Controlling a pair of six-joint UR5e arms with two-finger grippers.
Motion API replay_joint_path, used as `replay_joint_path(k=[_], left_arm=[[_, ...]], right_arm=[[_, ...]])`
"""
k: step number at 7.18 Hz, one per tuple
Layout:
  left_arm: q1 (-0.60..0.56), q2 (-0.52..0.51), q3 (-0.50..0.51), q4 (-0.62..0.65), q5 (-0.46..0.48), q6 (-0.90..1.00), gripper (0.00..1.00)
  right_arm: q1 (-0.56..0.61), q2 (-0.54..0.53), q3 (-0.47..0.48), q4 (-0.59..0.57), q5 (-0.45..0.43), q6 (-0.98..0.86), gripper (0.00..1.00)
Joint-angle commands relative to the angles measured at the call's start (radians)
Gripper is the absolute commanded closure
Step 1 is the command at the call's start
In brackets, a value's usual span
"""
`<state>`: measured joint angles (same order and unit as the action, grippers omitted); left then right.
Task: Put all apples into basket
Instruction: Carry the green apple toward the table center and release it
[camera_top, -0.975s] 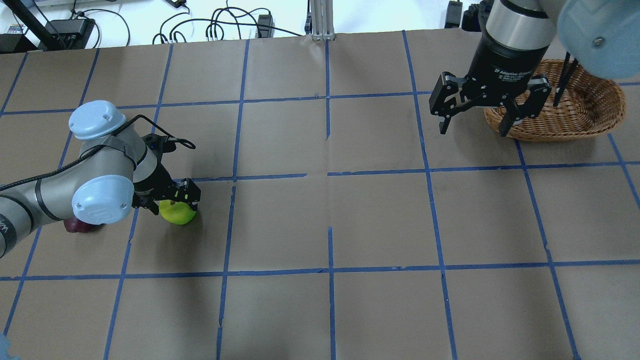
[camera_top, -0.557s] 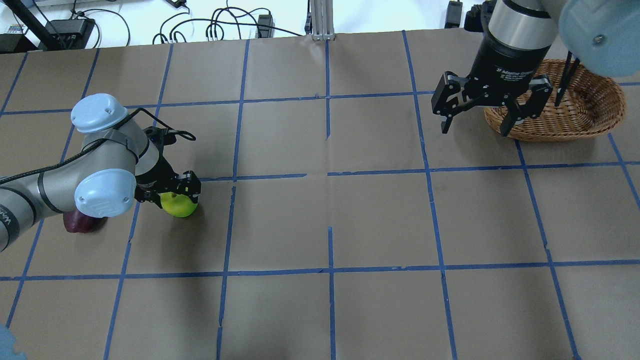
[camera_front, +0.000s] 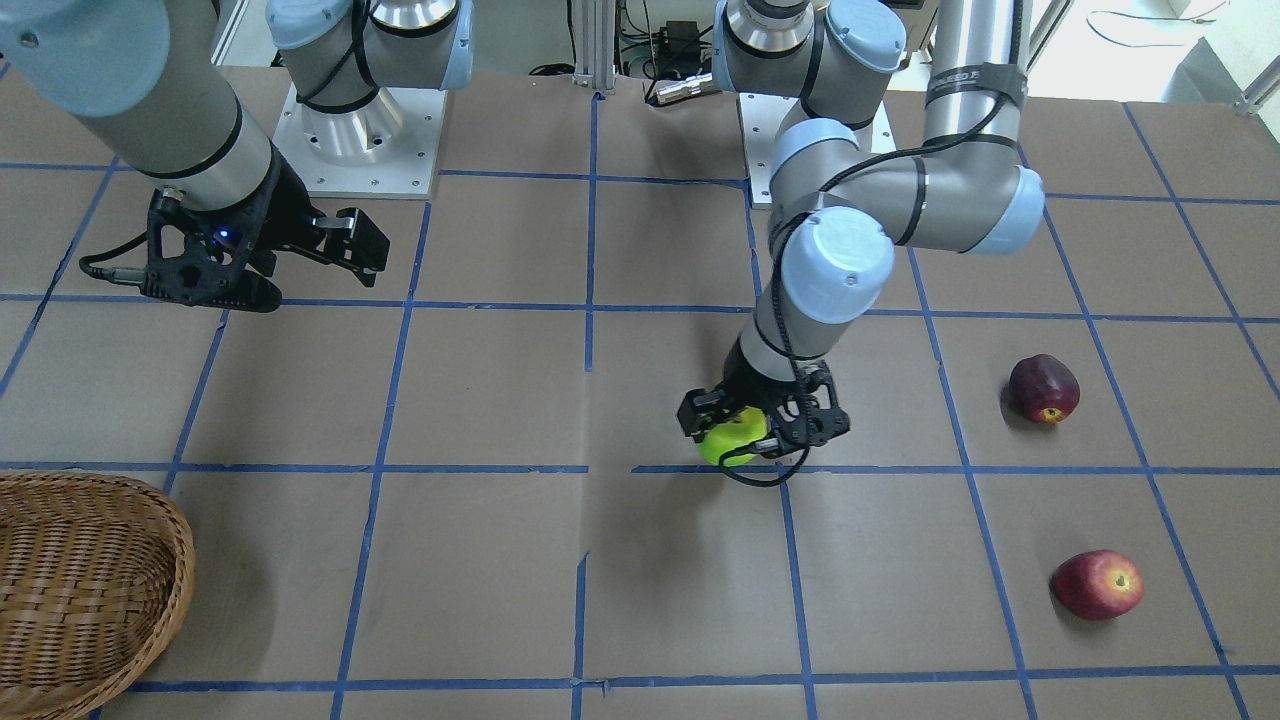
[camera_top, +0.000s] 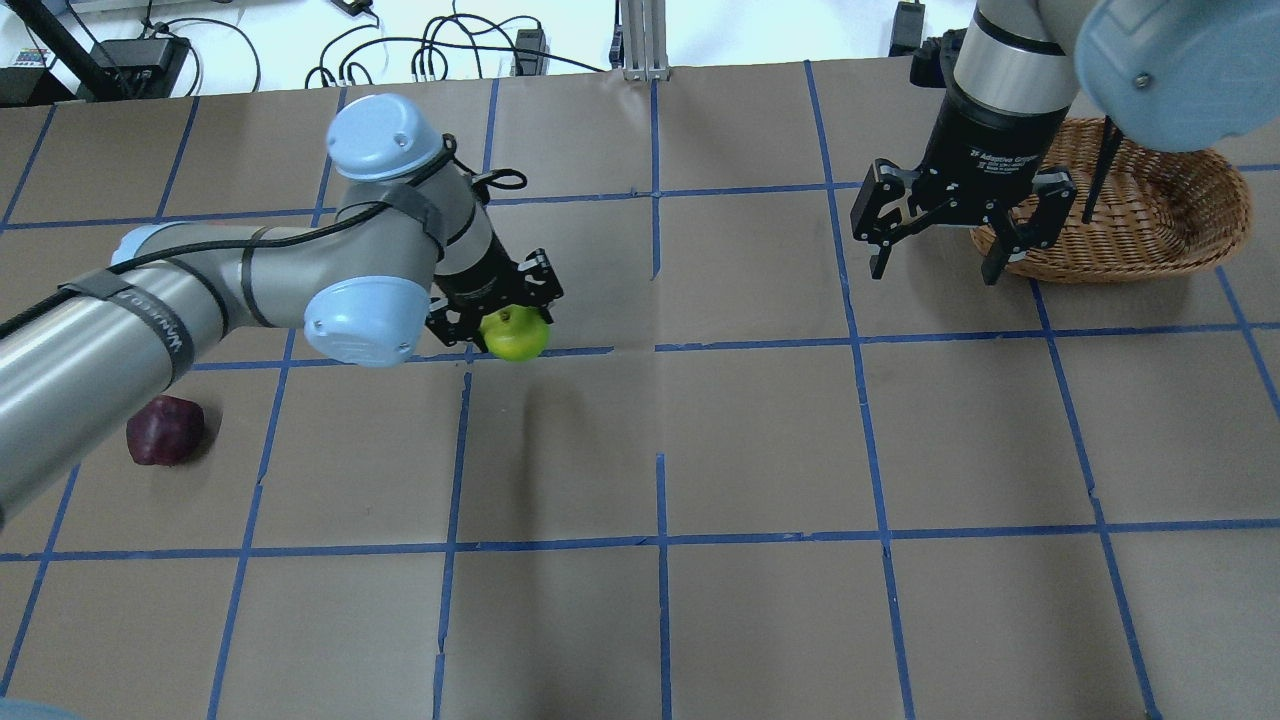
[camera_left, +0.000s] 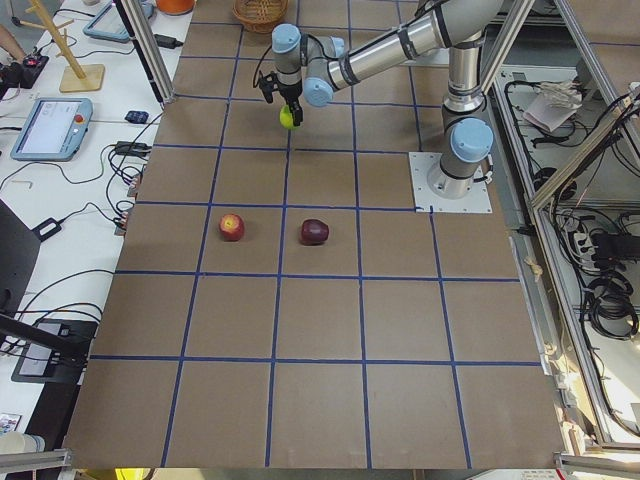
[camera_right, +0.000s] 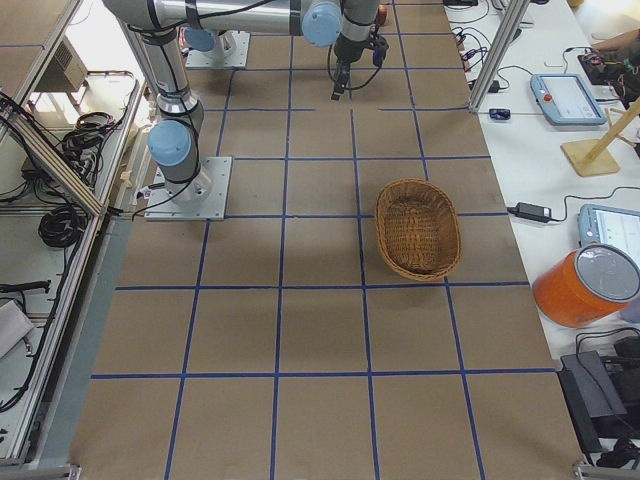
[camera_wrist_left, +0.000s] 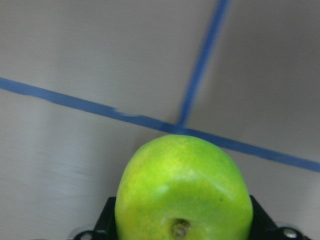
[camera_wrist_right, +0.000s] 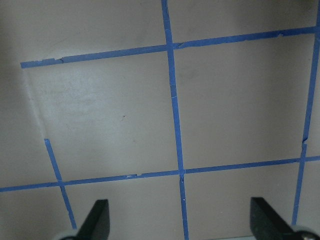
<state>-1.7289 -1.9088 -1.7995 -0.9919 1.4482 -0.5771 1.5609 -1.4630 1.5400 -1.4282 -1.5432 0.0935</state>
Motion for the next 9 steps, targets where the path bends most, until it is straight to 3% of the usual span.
replay_joint_path(k=[1, 2, 3, 4, 6, 7, 9], left_arm=[[-0.154, -0.125, 0.106, 0.117, -0.061, -0.31, 0.84], [-0.167, -0.156, 0.089, 0.168, -0.061, -0.337, 0.82], [-0.176, -0.182, 0.088, 0.168, -0.055, -0.339, 0.44], [-0.192, -0.184, 0.083, 0.167, -0.054, -0.336, 0.0], [-0.167, -0.141, 0.106, 0.089, -0.051, -0.262, 0.0], [-0.112, -0.103, 0.138, -0.044, -0.054, -0.239, 0.0], [0.051, -0.012, 0.195, -0.326, -0.023, 0.105, 0.0]], right_arm=[[0.001, 0.015, -0.004, -0.005, -0.006, 0.014, 0.0], [0.001, 0.015, -0.009, -0.008, -0.006, 0.014, 0.0], [0.001, 0.015, -0.004, -0.033, -0.005, 0.014, 0.0], [0.001, 0.016, 0.002, -0.141, -0.008, -0.003, 0.0], [0.01, 0.07, -0.001, -0.176, -0.006, 0.015, 0.0], [0.014, 0.093, 0.002, -0.201, 0.008, 0.012, 0.0], [0.065, 0.177, 0.005, -0.288, 0.008, 0.014, 0.0]])
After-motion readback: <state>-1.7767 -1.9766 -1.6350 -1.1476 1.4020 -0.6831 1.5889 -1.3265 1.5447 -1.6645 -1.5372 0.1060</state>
